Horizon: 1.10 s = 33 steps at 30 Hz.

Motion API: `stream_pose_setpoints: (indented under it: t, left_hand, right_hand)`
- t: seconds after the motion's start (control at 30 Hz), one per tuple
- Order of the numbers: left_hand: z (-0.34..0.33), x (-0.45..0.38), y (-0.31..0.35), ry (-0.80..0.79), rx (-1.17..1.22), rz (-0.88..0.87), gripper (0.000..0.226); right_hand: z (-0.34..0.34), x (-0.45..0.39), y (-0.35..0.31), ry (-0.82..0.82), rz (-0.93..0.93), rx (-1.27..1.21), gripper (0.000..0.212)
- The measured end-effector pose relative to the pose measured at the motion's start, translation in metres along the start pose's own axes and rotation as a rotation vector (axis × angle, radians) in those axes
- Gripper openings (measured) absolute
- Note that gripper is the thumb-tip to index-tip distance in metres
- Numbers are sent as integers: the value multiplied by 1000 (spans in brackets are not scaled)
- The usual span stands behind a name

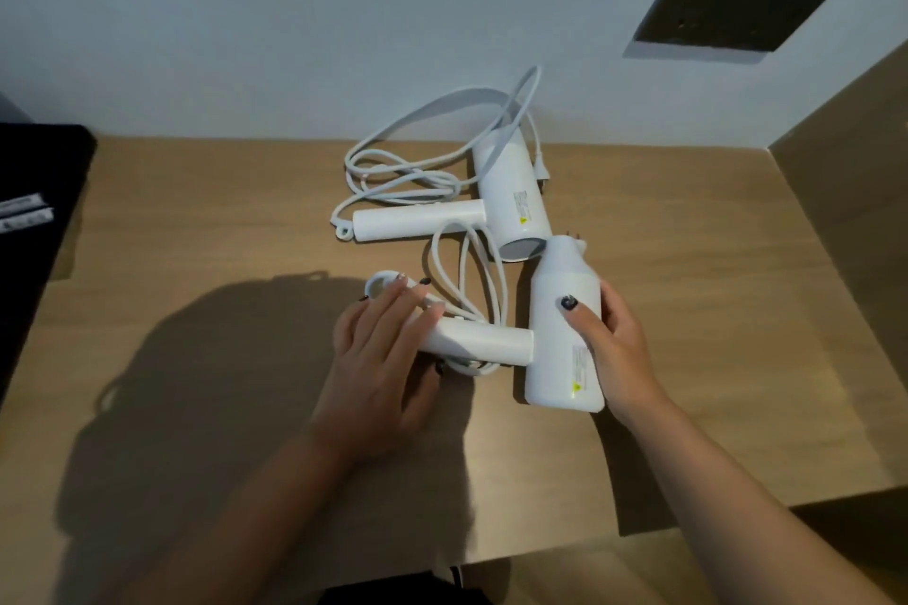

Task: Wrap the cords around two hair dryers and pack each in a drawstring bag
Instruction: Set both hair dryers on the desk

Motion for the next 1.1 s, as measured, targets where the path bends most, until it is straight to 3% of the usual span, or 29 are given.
stream_pose_setpoints:
  t: [0.07, 0.2, 0.37, 0.53, 0.73, 0.9, 1.1]
  left_hand:
    - [-5, -1, 0, 6, -45, -16, 54]
    - [-10, -3, 0, 53, -149, -10, 45]
    - [-17, -4, 1, 110, -159, 34, 44]
    - [-21, -7, 3, 155, -155, 69, 47]
    - [-22, -3, 8, 239, -239, 26, 46]
    - [-24, 1, 13, 265, -252, 40, 43]
    - [-29, 14, 29, 299, -229, 104, 37]
  right_hand:
    - [4, 3, 9, 30, 92, 7, 68]
    - [11, 1, 24, 123, 217, 16, 31]
    - [14, -3, 31, 109, 301, 44, 10]
    - [18, -3, 37, 133, 297, 75, 34]
    - [15, 6, 36, 124, 321, 59, 17]
    - [9, 19, 32, 127, 340, 152, 36]
    - [1, 47, 32, 147, 356, 161, 35]
Point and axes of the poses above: each hand's wrist, its own x-axis away from the middle knuckle, its own z-axis out of the back of the hand, y = z × x, the point moved 2 cm from there along -x, towards the middle knuckle, and after that the axes turned 15 degrees about -y, right-handed, at the moved point
